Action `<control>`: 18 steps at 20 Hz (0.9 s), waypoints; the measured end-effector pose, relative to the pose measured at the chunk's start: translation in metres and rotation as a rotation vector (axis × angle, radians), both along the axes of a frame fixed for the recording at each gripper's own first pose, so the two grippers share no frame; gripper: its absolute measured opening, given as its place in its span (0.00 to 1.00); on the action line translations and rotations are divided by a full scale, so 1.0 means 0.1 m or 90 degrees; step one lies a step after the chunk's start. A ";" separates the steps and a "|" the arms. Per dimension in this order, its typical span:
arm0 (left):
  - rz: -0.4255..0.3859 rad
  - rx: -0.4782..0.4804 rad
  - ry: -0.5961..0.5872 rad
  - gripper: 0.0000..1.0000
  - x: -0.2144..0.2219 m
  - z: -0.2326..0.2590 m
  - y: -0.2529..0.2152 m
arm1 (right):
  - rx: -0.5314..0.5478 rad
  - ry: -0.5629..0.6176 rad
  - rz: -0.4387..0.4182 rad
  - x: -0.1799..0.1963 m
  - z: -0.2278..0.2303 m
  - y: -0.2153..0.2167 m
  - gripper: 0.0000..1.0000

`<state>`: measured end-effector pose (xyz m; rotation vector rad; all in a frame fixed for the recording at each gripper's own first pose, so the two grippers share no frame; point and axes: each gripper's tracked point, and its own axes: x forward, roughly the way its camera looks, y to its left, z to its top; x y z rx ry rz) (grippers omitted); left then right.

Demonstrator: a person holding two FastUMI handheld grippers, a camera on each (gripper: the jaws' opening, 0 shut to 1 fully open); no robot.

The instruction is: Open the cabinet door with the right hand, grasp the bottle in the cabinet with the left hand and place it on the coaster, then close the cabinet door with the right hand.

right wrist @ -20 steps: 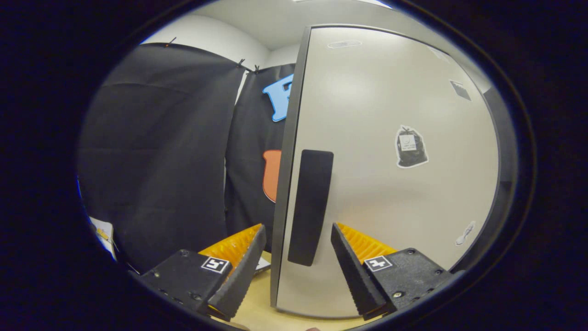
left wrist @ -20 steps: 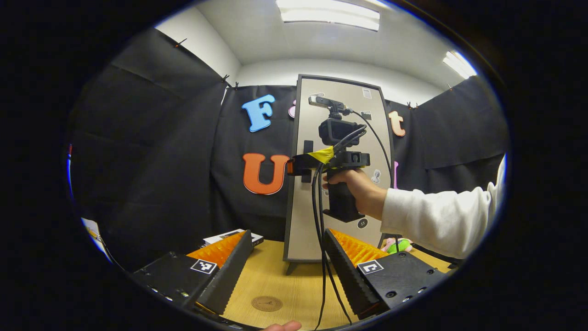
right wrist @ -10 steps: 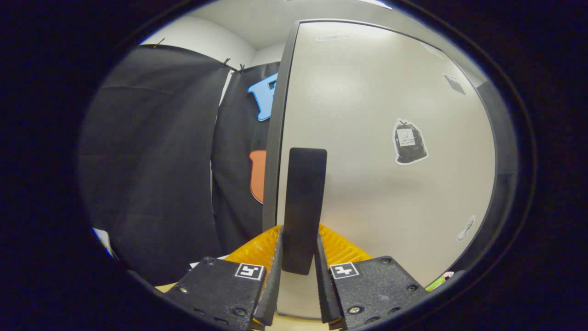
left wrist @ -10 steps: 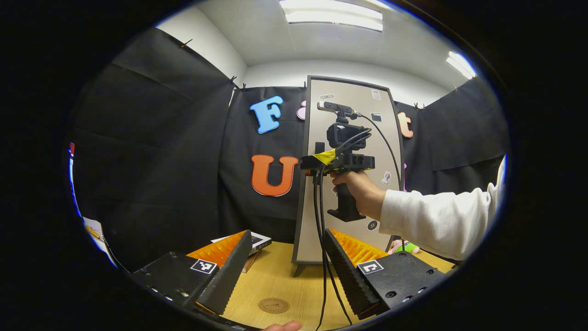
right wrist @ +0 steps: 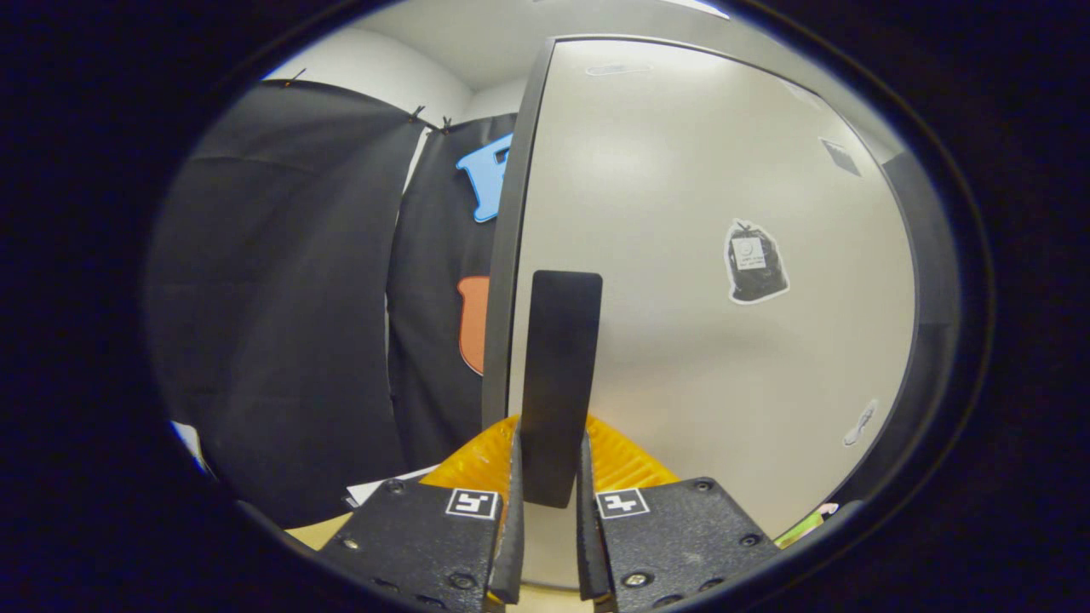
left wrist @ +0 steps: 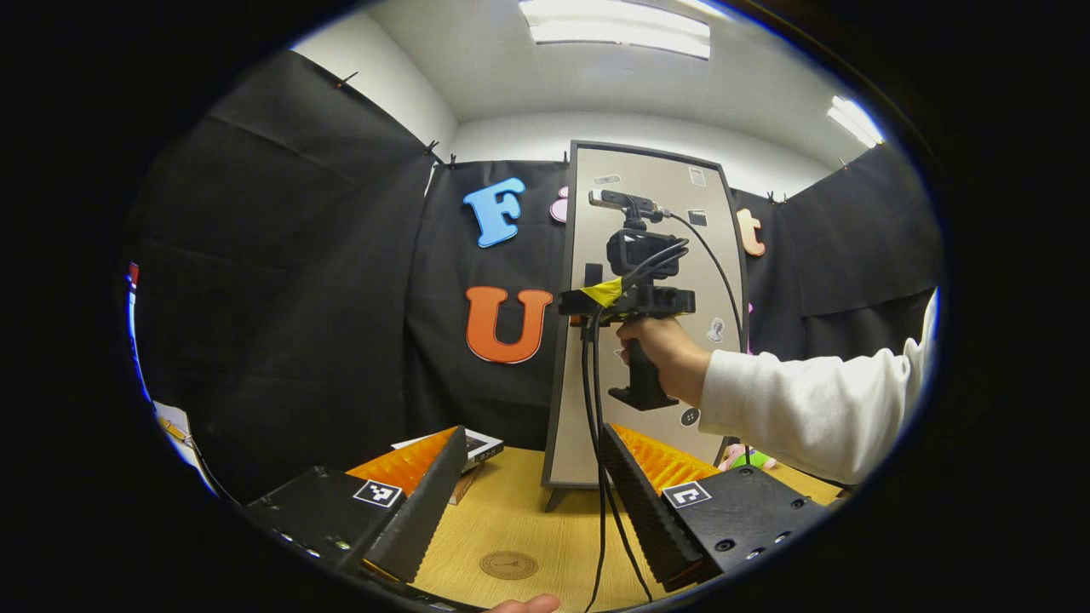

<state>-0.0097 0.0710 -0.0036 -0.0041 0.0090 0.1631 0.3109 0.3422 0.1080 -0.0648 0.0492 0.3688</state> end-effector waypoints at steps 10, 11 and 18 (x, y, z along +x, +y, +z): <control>-0.006 0.003 0.002 0.95 -0.02 0.01 -0.03 | -0.001 -0.002 0.002 -0.01 0.00 0.00 0.27; -0.006 0.002 0.002 0.95 -0.02 0.01 -0.03 | 0.000 0.000 0.005 -0.02 0.00 0.00 0.25; -0.018 0.008 -0.006 0.95 0.01 0.00 0.04 | 0.007 0.007 0.043 -0.32 -0.01 -0.05 0.24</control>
